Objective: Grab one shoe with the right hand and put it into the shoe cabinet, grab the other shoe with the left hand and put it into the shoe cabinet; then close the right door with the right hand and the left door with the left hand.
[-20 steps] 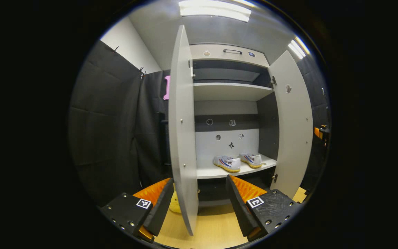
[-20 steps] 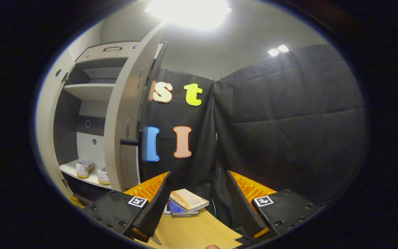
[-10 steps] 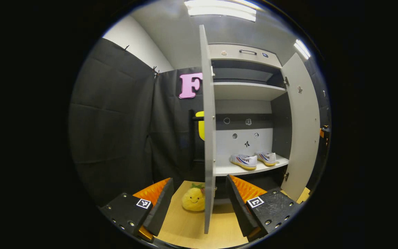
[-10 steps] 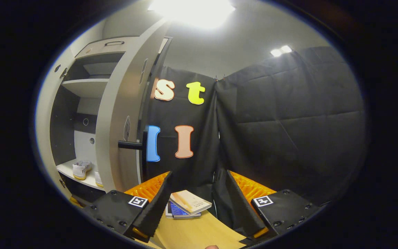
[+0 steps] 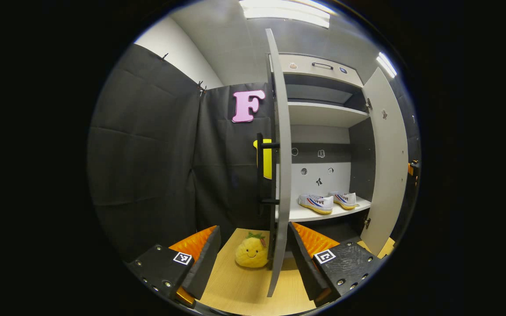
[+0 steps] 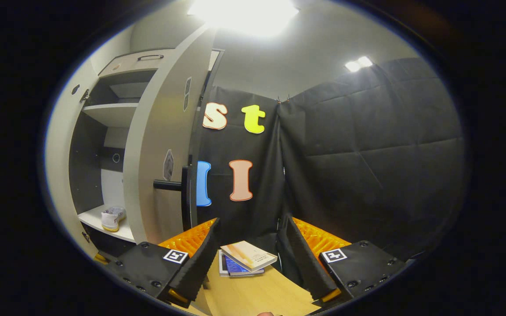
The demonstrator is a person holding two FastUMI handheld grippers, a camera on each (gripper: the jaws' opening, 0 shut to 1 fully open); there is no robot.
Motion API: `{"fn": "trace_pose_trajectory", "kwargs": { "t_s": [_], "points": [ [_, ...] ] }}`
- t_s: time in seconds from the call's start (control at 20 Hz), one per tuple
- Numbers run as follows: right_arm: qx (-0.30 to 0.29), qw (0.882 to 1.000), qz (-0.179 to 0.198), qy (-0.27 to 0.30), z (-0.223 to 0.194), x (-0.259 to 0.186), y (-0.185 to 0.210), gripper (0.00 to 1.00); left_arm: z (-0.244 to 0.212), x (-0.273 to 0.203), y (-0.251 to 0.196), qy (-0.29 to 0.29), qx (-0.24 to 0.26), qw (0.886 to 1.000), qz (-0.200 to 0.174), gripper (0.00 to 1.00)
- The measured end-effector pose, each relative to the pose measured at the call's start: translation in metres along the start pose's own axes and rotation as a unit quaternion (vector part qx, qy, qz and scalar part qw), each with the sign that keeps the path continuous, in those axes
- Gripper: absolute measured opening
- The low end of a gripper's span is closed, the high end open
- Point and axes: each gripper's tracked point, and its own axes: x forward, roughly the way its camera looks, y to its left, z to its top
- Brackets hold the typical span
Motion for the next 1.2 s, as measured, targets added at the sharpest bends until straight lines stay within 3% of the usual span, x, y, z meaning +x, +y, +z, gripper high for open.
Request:
{"fn": "trace_pose_trajectory", "kwargs": {
  "t_s": [0.2, 0.4, 0.95, 1.2],
  "points": [
    [-0.001, 1.0, 0.011, -0.001, 0.001, -0.006, 0.017, 0.95, -0.002, 0.002, 0.01, 0.002, -0.006, 1.0, 0.001, 0.82],
    [0.003, 0.999, 0.036, -0.002, 0.002, -0.01, 0.038, 0.92, -0.004, 0.003, 0.016, 0.006, -0.01, 1.0, 0.004, 0.82],
    [-0.002, 0.989, 0.149, -0.011, 0.002, -0.001, 0.129, 0.92, -0.014, -0.005, 0.037, 0.011, -0.012, 0.999, 0.039, 0.82],
    [-0.003, 0.984, 0.18, -0.014, 0.001, 0.009, 0.166, 0.95, -0.019, -0.02, 0.056, 0.016, -0.02, 0.997, 0.068, 0.82]
  ]
}}
